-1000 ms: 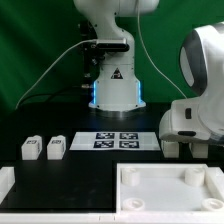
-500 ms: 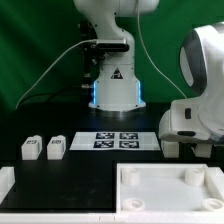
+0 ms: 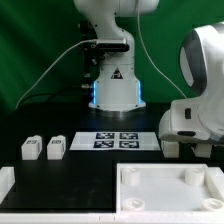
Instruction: Assemble one leg
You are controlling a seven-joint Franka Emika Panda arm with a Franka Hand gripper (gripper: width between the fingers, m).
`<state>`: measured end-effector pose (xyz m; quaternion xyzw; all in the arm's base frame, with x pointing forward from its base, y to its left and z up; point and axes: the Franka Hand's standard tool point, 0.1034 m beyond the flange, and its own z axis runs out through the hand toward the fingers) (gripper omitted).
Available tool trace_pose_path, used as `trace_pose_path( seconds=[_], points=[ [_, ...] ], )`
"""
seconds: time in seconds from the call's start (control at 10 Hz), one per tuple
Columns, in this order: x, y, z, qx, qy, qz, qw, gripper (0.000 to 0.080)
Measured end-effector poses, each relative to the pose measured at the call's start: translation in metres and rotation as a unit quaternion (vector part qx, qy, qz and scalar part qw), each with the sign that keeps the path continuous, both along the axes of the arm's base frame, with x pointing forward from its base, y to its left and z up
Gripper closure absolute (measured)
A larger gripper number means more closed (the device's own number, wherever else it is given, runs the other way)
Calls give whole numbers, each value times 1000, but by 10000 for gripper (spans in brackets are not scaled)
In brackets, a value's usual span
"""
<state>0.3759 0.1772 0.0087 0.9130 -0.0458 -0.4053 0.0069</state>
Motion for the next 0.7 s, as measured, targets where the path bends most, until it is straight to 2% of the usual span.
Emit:
trace_pose_path(
  seconds=[0.1,0.2,0.3,0.4,0.5,0.6,0.7],
  points=[
    [3,-3,4,3,1,4,1000,510],
    [24,-9,23,7,-18,6,1000,509],
    [45,-16,50,10,-57,12,998,509],
    [58,-19,65,13,-84,13,996,509],
    [72,-24,84,12,-144,16,989,509],
    [76,-31,107,7,-217,27,976,509],
    [78,-32,117,6,-280,32,959,509]
  ],
)
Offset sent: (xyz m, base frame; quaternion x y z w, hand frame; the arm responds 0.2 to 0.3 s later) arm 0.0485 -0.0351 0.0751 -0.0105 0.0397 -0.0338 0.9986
